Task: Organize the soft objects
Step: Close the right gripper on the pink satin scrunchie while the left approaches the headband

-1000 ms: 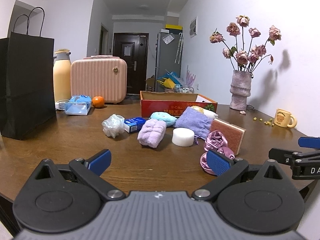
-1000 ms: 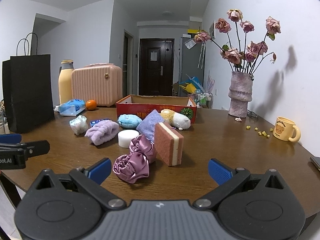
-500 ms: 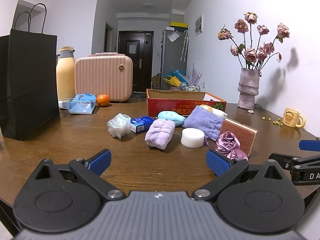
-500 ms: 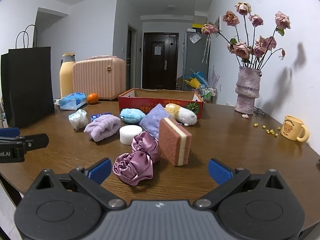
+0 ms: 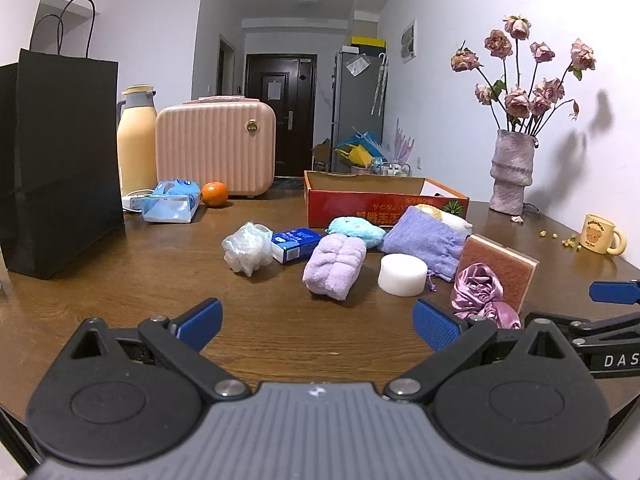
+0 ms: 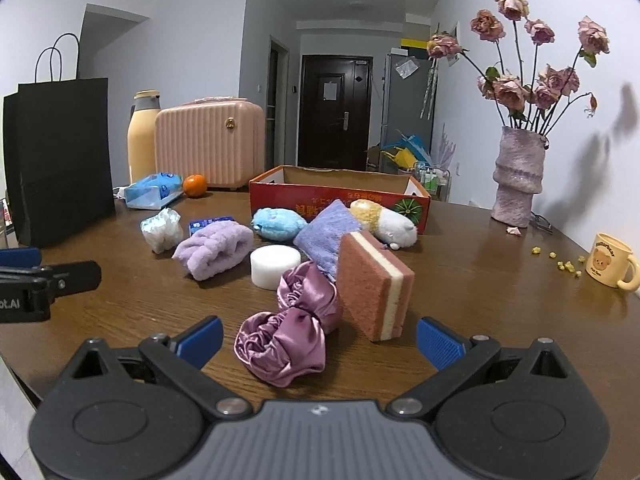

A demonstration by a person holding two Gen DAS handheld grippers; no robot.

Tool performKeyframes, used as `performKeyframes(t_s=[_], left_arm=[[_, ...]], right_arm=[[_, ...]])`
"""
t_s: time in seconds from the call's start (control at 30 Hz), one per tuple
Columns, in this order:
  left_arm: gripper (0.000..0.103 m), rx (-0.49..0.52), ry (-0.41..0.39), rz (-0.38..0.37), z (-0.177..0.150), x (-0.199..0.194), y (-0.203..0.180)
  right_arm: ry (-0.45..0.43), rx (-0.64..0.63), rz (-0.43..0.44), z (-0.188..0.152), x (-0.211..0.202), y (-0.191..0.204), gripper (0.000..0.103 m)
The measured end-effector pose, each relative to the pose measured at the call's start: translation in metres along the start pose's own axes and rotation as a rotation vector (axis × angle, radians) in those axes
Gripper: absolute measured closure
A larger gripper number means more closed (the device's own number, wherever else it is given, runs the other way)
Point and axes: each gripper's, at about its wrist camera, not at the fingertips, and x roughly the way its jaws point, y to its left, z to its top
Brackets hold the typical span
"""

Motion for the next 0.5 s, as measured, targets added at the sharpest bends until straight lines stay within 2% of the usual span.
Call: performKeyframes(t_s=[0.5], left_arm=[[0.0, -0.023, 0.057, -0.008, 0.0, 0.033, 0.01]], right_arm=[[0.08, 0.004, 0.02, 0.001, 0.048, 0.007, 0.001]])
